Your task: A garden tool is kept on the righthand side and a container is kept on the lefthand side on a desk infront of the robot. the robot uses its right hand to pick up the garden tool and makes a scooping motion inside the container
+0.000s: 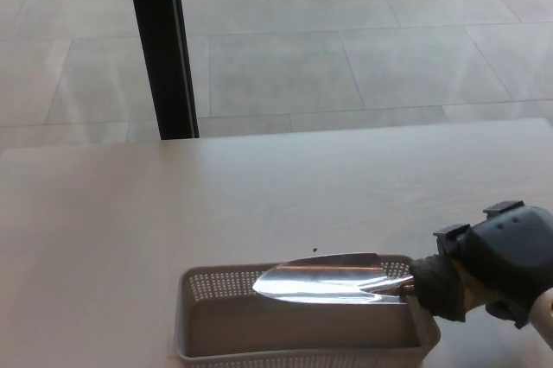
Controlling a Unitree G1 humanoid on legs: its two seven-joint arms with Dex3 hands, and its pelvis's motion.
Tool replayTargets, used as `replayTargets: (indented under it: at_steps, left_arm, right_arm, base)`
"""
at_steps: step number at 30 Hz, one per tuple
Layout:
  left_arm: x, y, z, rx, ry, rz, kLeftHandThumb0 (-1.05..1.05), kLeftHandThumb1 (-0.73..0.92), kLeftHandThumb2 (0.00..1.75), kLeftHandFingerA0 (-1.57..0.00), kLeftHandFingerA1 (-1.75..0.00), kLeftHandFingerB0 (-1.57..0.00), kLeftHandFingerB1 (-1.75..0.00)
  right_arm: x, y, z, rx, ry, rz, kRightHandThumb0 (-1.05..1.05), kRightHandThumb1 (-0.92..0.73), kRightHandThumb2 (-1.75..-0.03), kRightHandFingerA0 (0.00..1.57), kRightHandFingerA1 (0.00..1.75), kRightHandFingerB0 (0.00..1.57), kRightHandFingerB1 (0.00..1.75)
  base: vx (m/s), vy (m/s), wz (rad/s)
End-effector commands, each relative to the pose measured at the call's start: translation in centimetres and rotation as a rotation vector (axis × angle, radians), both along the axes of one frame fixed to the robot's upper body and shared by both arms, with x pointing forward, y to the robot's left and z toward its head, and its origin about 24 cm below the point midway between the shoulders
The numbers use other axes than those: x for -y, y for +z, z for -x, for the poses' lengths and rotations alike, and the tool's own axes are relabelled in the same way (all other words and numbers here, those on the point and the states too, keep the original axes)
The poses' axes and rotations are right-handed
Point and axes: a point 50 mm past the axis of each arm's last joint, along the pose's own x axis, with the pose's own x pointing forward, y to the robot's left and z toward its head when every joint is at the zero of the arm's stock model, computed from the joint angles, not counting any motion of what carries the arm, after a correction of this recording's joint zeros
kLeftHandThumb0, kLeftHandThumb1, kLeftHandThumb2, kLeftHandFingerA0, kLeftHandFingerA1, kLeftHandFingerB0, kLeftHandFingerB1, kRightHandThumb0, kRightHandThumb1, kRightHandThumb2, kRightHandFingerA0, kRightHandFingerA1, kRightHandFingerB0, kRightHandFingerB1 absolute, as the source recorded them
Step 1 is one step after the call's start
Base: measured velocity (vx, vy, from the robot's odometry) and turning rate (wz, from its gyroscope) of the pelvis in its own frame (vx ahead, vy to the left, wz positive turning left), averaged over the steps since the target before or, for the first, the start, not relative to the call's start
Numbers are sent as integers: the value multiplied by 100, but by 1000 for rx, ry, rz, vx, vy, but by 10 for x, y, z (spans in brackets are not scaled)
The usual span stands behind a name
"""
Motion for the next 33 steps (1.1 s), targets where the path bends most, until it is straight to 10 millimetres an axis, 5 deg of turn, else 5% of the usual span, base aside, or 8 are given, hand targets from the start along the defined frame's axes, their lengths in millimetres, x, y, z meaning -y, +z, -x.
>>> replayTargets:
  at_steps: [1, 5, 8, 24, 25, 26, 27, 33]
  left_arm:
    - [-6, 5, 4, 2, -14, -22, -54, 64, 59, -55, -64, -57, -44]
    - [-6, 4, 5, -16, -6, -27, -53, 65, 60, -59, -61, -54, -41]
    - [-7, 5, 5, -3, 1, -22, -53, 63, 59, -64, -67, -59, -43]
    - [-10, 6, 15, -17, 24, -22, -53, 63, 59, -61, -68, -60, -45]
    - [-11, 7, 16, -16, 19, -26, -54, 63, 59, -62, -68, -61, -45]
    - [-11, 7, 17, -17, 17, -28, -54, 63, 59, -62, -68, -61, -45]
    - [-11, 7, 17, -12, 32, -19, -53, 62, 59, -59, -67, -58, -44]
    - [-12, 8, 17, -22, 13, -27, -56, 63, 59, -56, -66, -55, -44]
  right_arm:
    - [-49, -24, 28, -277, 75, -399, -25, -67, -83, 88, 166, 78, 78]
    - [-33, -13, 23, -289, -17, -643, -18, -61, -109, 82, 175, 68, 162]
    - [-28, -9, 20, -278, -36, -684, -16, -62, -109, 82, 175, 62, 175]
    - [42, 123, -18, -4, -41, -646, -15, -57, -111, 83, 175, 66, 173]
    - [47, 133, -20, 27, -20, -624, -22, -54, -115, 114, 140, 98, 130]
    - [47, 135, -21, 34, -12, -623, -22, -54, -115, 114, 140, 98, 130]
    - [52, 146, -24, 65, -22, -582, -16, -56, -106, 80, 175, 68, 167]
    - [70, 194, -29, 166, -65, -519, -16, -56, -109, 86, 175, 67, 167]
  base:
    - [0, 0, 0]
    - [0, 0, 0]
    - [0, 0, 0]
    - [0, 0, 0]
    - [0, 0, 0]
    - [0, 0, 0]
    - [0, 0, 0]
    - [0, 0, 0]
